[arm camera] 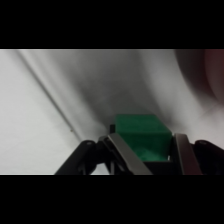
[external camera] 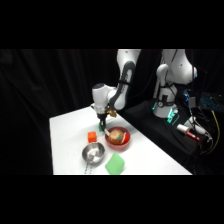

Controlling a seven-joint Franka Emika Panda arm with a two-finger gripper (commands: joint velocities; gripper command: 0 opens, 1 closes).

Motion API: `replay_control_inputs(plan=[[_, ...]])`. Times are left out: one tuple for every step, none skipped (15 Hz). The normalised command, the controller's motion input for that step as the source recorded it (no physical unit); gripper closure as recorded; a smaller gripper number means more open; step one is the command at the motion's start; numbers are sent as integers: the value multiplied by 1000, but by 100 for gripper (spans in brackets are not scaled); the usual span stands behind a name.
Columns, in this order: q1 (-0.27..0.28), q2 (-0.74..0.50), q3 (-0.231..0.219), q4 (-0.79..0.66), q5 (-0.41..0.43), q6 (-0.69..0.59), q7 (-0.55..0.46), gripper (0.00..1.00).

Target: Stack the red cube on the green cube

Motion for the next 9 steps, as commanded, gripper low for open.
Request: replay_control_inputs(plan=[[141, 18, -143, 61, -34, 65, 24, 68], [144, -2, -149, 54, -50, 46, 25, 71], [147, -24, -160, 52, -72, 14, 29, 71], [125, -46, -139, 53, -69, -31, 7, 72], [91, -98, -102, 52, -71, -127, -52, 74], [94, -146, -102, 50, -99, -210, -76, 74], [89, -198, -90, 47, -104, -278, -98, 74], [94, -244, -89, 39, -116, -307, -100, 75], [114, -269, -108, 40, -145, -329, -80, 75]])
